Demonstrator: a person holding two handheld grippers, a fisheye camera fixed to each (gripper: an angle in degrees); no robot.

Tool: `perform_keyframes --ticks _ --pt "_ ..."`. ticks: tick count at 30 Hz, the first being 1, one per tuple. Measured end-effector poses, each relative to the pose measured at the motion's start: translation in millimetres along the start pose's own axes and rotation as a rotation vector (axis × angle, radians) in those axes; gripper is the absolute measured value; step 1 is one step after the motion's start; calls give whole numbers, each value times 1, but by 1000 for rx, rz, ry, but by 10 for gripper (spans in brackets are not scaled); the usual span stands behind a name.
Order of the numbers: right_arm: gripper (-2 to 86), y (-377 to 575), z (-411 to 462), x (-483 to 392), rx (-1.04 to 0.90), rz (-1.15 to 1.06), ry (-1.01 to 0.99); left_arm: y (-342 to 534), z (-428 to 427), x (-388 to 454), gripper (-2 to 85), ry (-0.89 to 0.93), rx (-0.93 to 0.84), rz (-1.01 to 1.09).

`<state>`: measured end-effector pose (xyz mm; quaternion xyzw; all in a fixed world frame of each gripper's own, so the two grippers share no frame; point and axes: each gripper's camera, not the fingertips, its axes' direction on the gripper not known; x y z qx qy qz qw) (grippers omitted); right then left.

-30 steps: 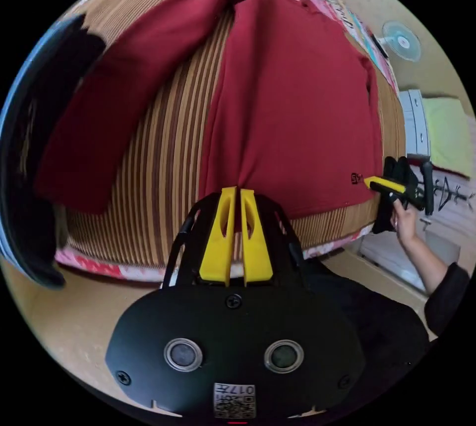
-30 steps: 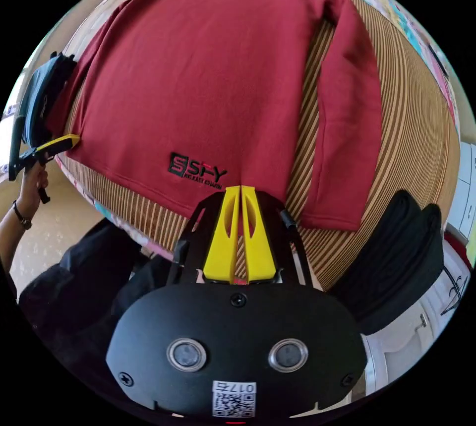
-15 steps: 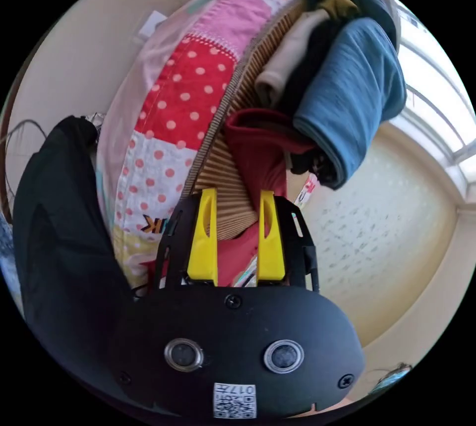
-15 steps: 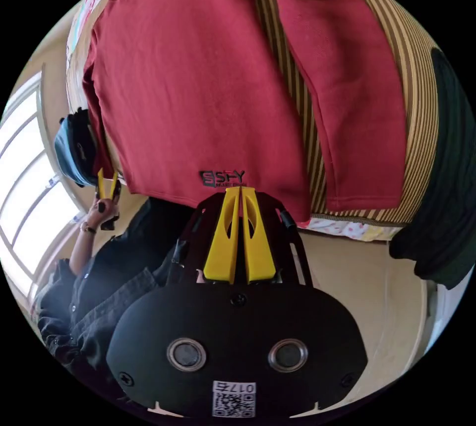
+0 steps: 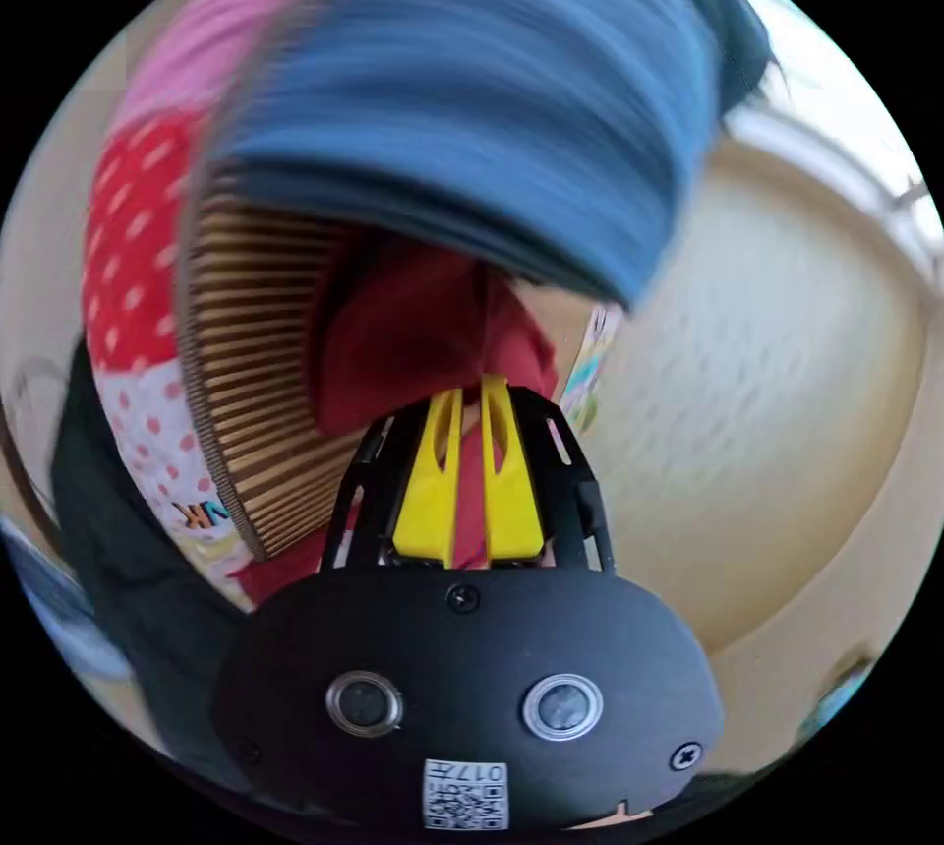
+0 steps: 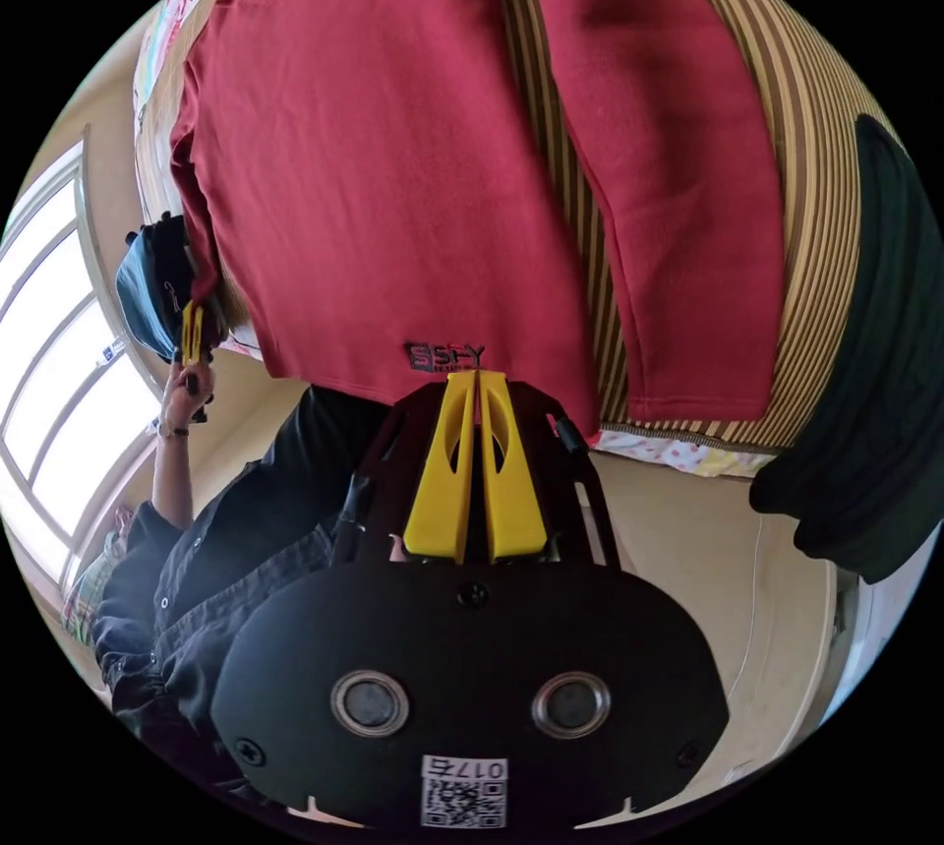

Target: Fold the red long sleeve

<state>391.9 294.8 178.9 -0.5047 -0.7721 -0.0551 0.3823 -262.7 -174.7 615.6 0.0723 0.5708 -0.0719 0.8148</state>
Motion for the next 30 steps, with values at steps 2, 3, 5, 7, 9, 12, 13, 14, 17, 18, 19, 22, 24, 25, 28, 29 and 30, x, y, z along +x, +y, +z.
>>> perform_keyframes --ticks 2,3,5,7,9,12,13,14,17,18,19,22,24,25,28,29,30 --pt "3 -3 -8 8 -2 2 -26 23 -6 60 38 -79 -30 214" --pt "4 -5 -14 14 -5 2 -54 38 -16 94 38 -66 -7 316" --pt "4 -6 -23 20 -5 -7 -95 54 -38 142 38 -36 72 449" --pt "4 -8 -35 27 -6 -35 -127 61 -59 187 38 -57 169 574" --pt "5 -8 -41 33 -20 -57 -151 58 -68 236 38 -167 248 690" --pt "5 -6 -48 45 -49 -115 -274 76 -39 296 39 -199 272 863" --pt "5 -3 -50 51 -55 -129 -340 83 -27 307 39 -192 260 892" --pt "5 -1 -51 55 -56 -133 -371 102 5 327 40 -175 220 955" --pt "5 13 -56 76 -38 -114 -481 171 111 358 52 -139 55 1140" --pt "4 20 -60 87 -17 -98 -512 204 157 358 66 -125 -28 1202" --pt "4 27 -65 98 13 -86 -551 220 181 355 73 -118 -76 1227" --pt "4 46 -79 132 90 -48 -676 288 277 317 87 -142 -348 1271" --pt "4 56 -85 152 119 -25 -731 321 310 275 86 -140 -513 1232" --pt "4 63 -87 164 129 -12 -745 326 314 264 86 -145 -541 1214" --pt "6 79 -88 190 144 31 -730 326 311 215 83 -234 -599 1111" --pt "7 82 -88 196 147 44 -732 317 303 201 83 -277 -591 1077" --pt "9 88 -87 206 162 71 -752 304 294 191 83 -323 -565 1044"
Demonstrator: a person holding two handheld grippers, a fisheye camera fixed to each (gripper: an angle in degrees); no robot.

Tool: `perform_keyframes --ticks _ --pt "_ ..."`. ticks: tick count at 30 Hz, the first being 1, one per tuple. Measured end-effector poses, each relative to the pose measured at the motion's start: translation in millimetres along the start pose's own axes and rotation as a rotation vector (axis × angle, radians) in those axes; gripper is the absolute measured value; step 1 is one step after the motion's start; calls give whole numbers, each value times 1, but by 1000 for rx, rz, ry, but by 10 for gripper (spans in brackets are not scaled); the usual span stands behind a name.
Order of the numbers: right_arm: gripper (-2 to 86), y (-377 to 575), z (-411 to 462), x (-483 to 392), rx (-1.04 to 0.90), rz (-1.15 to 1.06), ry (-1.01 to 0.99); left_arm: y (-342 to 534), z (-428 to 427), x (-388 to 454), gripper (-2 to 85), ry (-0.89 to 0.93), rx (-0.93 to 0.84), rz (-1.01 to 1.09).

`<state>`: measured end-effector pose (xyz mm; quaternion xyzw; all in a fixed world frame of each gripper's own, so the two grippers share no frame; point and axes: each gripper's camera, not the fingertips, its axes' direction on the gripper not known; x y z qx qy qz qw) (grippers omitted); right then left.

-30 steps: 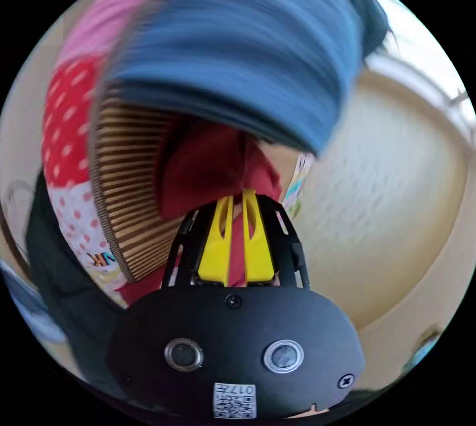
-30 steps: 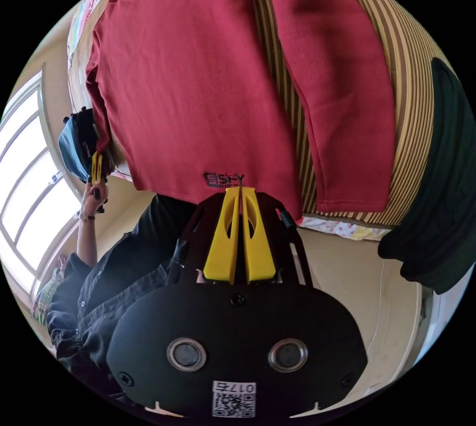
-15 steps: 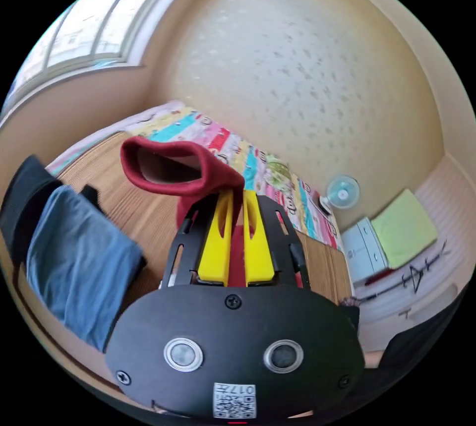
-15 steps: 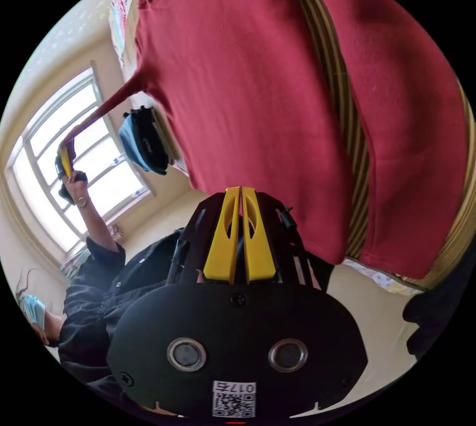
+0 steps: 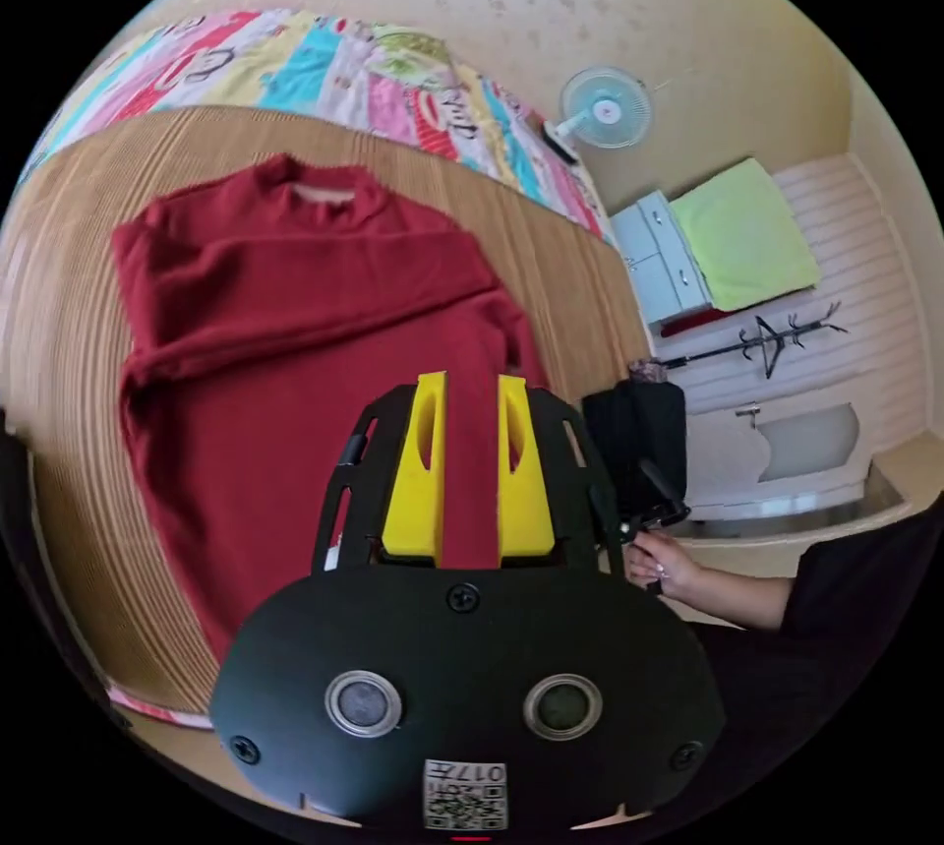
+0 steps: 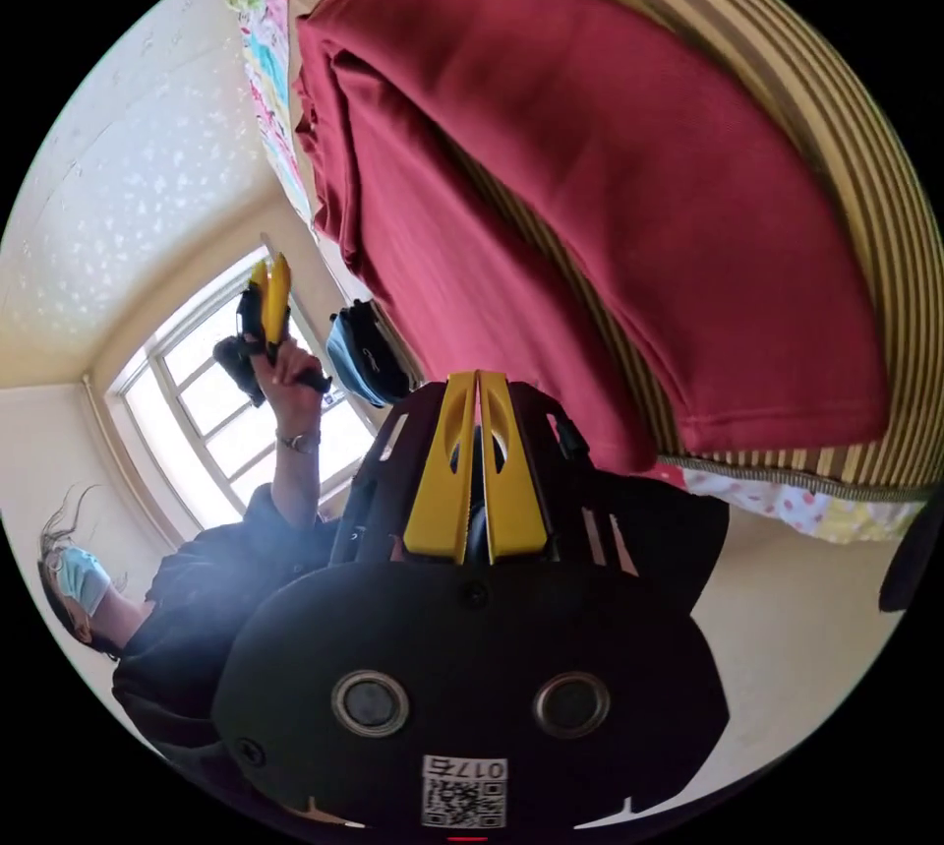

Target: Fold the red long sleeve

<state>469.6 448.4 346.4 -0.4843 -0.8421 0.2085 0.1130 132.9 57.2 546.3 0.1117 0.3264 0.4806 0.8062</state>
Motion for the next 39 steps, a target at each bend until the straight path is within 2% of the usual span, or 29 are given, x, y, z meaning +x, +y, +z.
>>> perform_keyframes --ticks 4,6,10,12,15,19,21,24,28,34,36,39 --pt "19 12 -21 23 121 46 -168 4 -38 -58 87 -134 70 -150" --pt "22 13 -24 27 143 53 -227 -6 -62 -101 98 -195 143 -254" --pt "26 12 -23 27 152 40 -295 -32 -70 -163 116 -238 174 -350" --pt "28 11 -21 23 145 31 -290 -52 -53 -196 108 -204 86 -361" --pt "31 11 -18 19 127 35 -251 -68 -43 -218 45 -120 -21 -278" --pt "38 14 -20 19 150 33 -246 -66 -88 -264 21 82 85 -306" --pt "44 15 -22 22 196 36 -259 -51 -112 -312 11 162 153 -427" --pt "67 16 -25 35 294 106 -298 -32 -130 -353 12 127 168 -550" --pt "102 30 -26 61 535 228 -513 -23 -149 -351 63 235 220 -521" --pt "132 44 12 100 796 480 -829 0 -153 -280 66 201 89 -343" --pt "133 44 22 104 820 538 -825 19 -143 -257 66 247 46 -331" --pt "131 43 21 101 845 575 -675 41 -130 -233 66 283 -12 -340"
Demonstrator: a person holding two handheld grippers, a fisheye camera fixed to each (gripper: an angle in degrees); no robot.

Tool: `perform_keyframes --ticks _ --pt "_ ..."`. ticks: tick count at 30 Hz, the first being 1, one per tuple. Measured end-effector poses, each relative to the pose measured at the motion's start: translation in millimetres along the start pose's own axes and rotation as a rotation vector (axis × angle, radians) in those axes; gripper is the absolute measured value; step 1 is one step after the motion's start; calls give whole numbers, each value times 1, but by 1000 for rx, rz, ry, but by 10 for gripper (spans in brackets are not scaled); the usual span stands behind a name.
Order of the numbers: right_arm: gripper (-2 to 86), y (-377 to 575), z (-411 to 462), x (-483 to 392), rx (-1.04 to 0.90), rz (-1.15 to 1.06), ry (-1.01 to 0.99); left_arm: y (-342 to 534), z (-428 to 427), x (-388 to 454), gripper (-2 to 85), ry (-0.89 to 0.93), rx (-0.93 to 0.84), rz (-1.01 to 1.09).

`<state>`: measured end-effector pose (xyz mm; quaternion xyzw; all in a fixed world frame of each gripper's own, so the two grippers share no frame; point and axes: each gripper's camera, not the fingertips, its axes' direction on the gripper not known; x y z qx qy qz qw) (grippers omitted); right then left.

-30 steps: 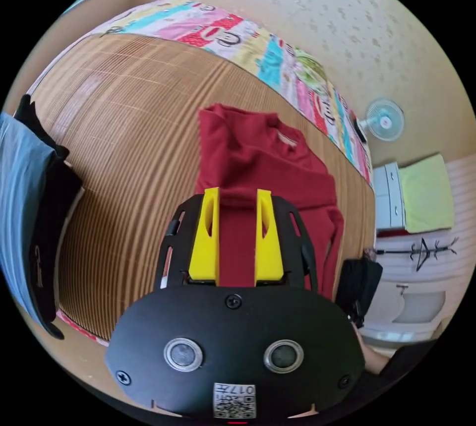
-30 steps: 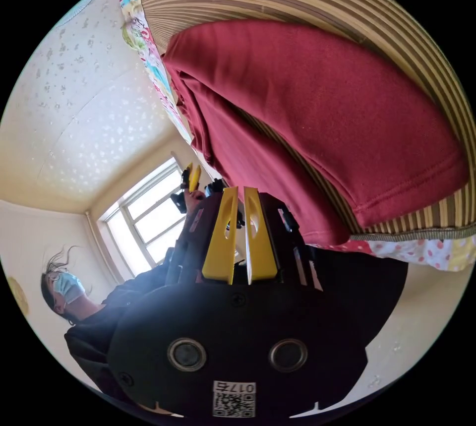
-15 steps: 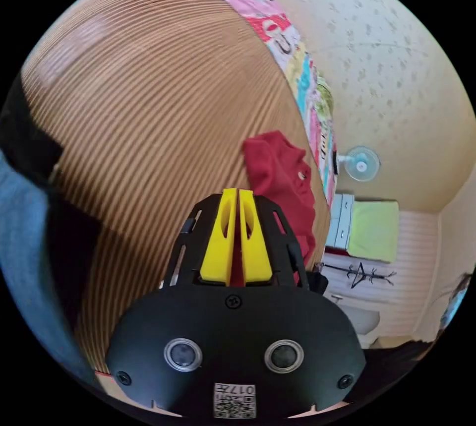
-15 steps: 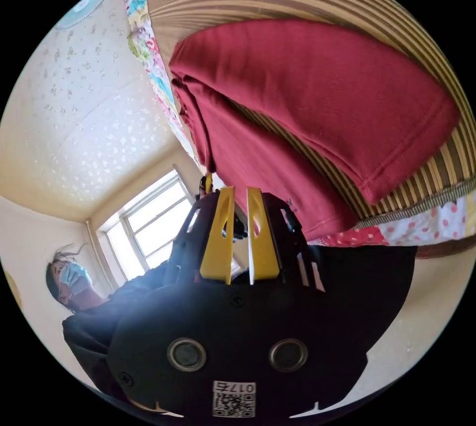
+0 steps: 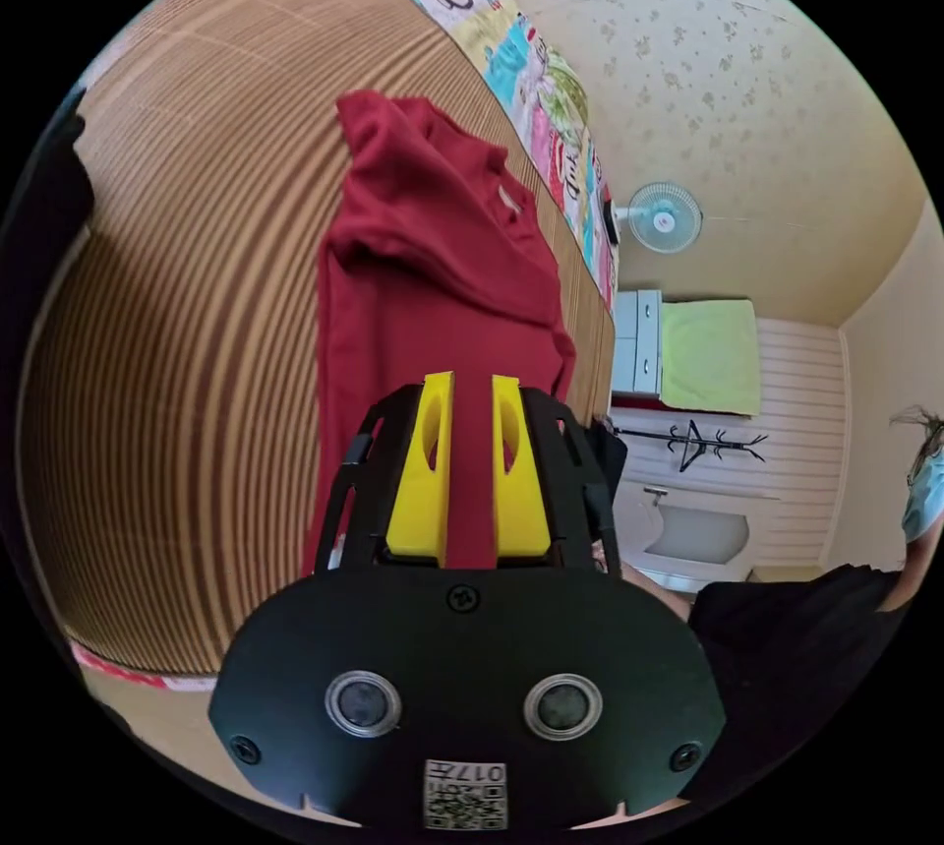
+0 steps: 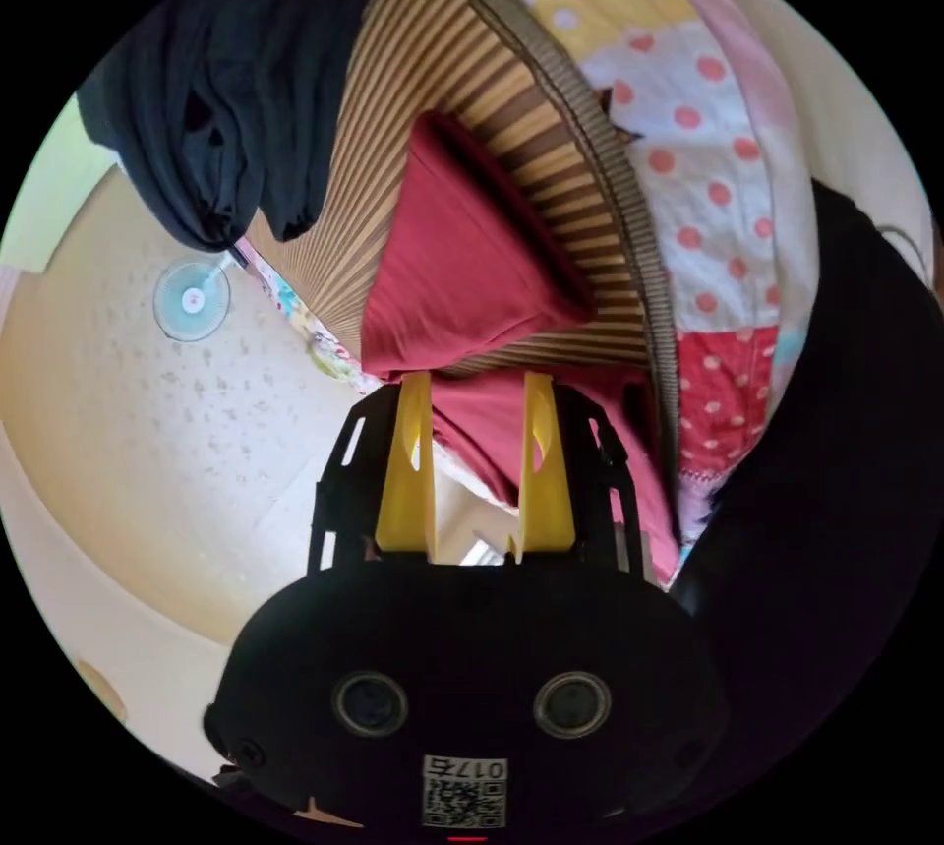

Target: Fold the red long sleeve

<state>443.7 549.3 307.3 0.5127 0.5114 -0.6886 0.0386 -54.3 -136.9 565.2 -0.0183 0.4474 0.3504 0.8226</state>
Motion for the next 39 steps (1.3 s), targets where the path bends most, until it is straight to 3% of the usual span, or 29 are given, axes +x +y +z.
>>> perform_keyframes --ticks 5,11,15,19,23,26,30,32,34,36,39 --pt "127 -15 -3 16 83 36 -30 30 21 10 66 49 -47 -51" --pt "43 -23 11 37 152 117 -79 36 30 24 65 58 -71 -64" --pt "27 -14 18 -54 113 -213 -115 27 18 39 64 47 -75 -13" --pt "22 46 25 -207 103 -804 46 21 4 45 64 32 -69 15" --pt "19 143 72 -295 133 -1265 202 22 -6 43 64 25 -59 26" --pt "18 233 158 -313 -44 -1564 165 28 -9 35 64 20 -46 14" --pt "17 329 330 -244 -547 -1722 157 43 -5 12 64 18 -34 -42" --pt "14 347 409 -178 -767 -1692 247 50 -1 0 65 10 -28 -69" --pt "10 346 495 -74 -1005 -1520 507 54 3 -12 65 6 -17 -96" --pt "8 337 523 -6 -1154 -1373 607 54 0 -23 66 -4 35 -116" --pt "6 326 511 51 -1158 -1314 730 32 -6 -28 68 -47 110 -86"
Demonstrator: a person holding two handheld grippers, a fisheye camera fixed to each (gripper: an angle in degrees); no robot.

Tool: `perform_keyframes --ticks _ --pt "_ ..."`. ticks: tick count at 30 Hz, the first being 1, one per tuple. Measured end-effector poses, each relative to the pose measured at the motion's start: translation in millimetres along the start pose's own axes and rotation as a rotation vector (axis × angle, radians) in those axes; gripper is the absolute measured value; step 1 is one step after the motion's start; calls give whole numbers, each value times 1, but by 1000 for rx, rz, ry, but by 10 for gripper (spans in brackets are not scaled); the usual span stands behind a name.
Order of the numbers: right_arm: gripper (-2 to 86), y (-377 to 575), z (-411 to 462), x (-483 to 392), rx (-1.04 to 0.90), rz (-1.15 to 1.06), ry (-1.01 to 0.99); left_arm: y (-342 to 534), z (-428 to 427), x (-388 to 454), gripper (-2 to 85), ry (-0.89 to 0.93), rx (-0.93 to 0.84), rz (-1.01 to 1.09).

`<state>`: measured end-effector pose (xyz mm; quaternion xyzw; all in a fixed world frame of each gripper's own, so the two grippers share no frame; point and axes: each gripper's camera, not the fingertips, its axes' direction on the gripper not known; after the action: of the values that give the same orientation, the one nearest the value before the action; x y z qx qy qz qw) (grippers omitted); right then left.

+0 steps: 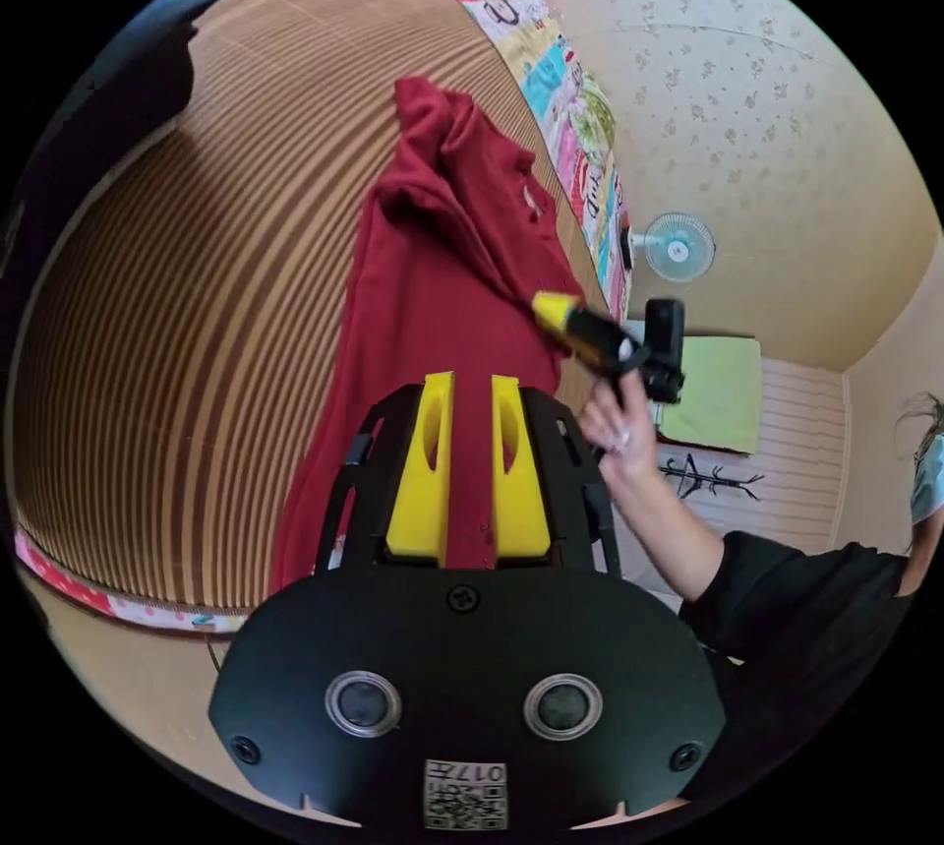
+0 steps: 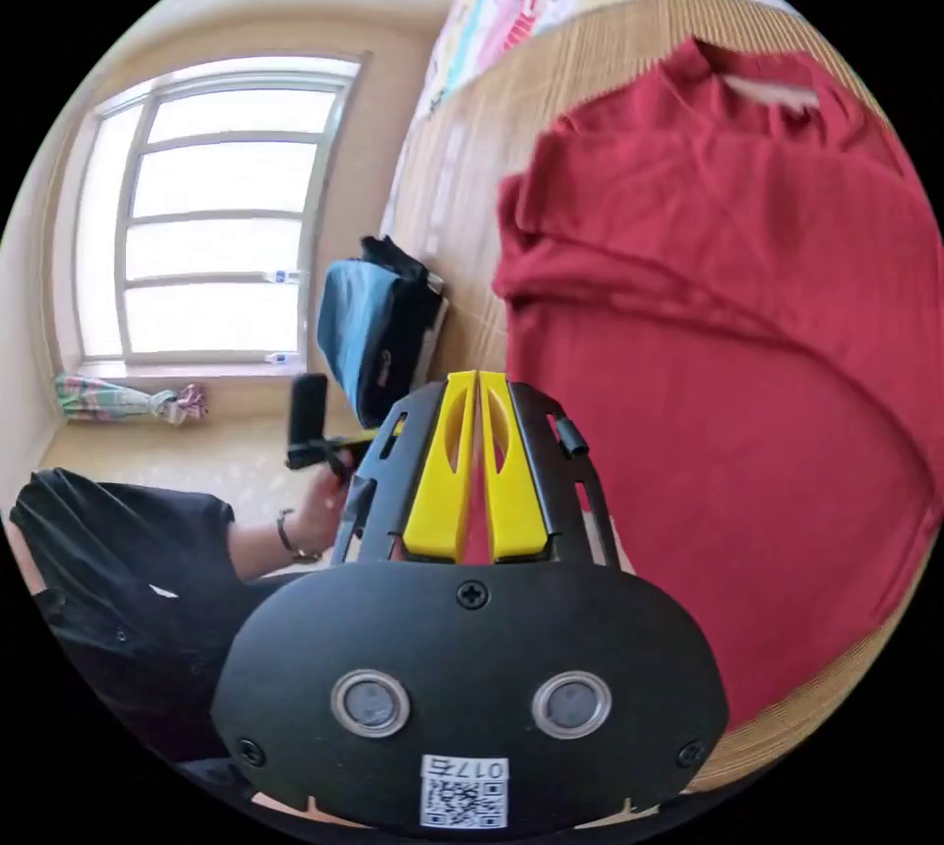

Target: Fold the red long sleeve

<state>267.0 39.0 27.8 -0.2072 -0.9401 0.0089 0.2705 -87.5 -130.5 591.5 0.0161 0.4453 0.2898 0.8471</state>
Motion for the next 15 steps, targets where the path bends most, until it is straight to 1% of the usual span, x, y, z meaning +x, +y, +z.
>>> perform_keyframes --ticks 2,7,9,11,13,15 --pt "6 25 3 12 -5 61 46 -25 2 3 76 -24 34 35" --pt "6 101 -29 61 46 268 31 -110 19 25 92 -86 135 156" --pt "6 122 -42 71 67 321 54 -144 37 38 98 -206 175 204" --pt "6 139 -52 77 78 361 66 -160 55 45 99 -294 201 235" --pt "6 155 -60 81 103 403 61 -174 80 45 97 -331 141 256" --pt "6 162 -62 83 123 426 45 -178 106 42 77 -376 78 275"
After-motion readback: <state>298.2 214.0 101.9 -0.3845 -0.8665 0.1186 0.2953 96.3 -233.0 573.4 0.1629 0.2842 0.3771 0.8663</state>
